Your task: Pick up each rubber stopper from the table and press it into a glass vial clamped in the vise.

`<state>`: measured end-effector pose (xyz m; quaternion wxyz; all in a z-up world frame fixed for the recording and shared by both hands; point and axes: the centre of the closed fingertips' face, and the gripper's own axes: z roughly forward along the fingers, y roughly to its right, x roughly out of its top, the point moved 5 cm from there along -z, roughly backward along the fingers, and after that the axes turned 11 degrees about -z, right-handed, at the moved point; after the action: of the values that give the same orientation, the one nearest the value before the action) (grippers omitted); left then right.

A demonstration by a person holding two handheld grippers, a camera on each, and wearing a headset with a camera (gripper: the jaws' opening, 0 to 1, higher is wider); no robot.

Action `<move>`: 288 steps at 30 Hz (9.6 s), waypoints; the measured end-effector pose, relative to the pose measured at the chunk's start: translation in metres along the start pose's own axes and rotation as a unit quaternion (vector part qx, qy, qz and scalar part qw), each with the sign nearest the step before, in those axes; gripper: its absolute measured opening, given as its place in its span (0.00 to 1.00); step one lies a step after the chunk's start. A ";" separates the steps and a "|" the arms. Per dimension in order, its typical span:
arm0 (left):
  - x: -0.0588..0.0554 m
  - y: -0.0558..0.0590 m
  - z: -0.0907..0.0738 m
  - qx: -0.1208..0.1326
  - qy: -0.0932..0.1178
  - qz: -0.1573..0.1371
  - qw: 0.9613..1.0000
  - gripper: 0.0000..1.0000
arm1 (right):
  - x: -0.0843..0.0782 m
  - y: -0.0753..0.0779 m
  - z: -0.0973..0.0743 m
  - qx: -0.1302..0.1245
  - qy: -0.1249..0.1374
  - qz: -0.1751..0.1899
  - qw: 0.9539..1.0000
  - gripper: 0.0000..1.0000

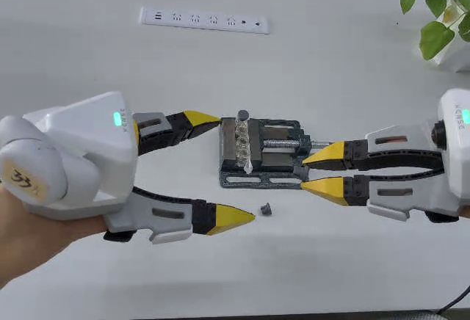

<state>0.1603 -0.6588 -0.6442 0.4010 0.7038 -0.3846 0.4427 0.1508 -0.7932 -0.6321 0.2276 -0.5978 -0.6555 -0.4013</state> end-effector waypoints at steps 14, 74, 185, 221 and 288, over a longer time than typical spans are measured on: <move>0.031 0.011 -0.003 -0.057 0.081 -0.156 0.983 0.37 | 0.032 0.000 0.000 -0.010 0.026 -0.042 0.999 0.08; 0.039 0.027 -0.007 -0.124 0.095 -0.232 0.960 0.05 | 0.062 0.001 -0.001 -0.011 0.047 -0.077 0.996 0.08; 0.064 0.027 -0.021 -0.198 0.161 -0.313 0.915 0.04 | 0.095 0.012 -0.019 -0.031 0.115 -0.053 0.991 0.08; 0.060 0.026 -0.023 -0.202 0.154 -0.301 0.919 0.05 | 0.092 0.010 -0.018 -0.007 0.113 -0.050 0.992 0.06; -0.008 0.000 -0.016 -0.034 0.029 -0.107 0.993 0.48 | -0.018 0.108 0.086 0.074 -0.219 0.015 0.973 0.06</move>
<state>0.1530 -0.6423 -0.6470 0.4807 0.7140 -0.3095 0.4042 0.2738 -0.7388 -0.6679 0.1283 -0.6624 -0.7085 -0.2072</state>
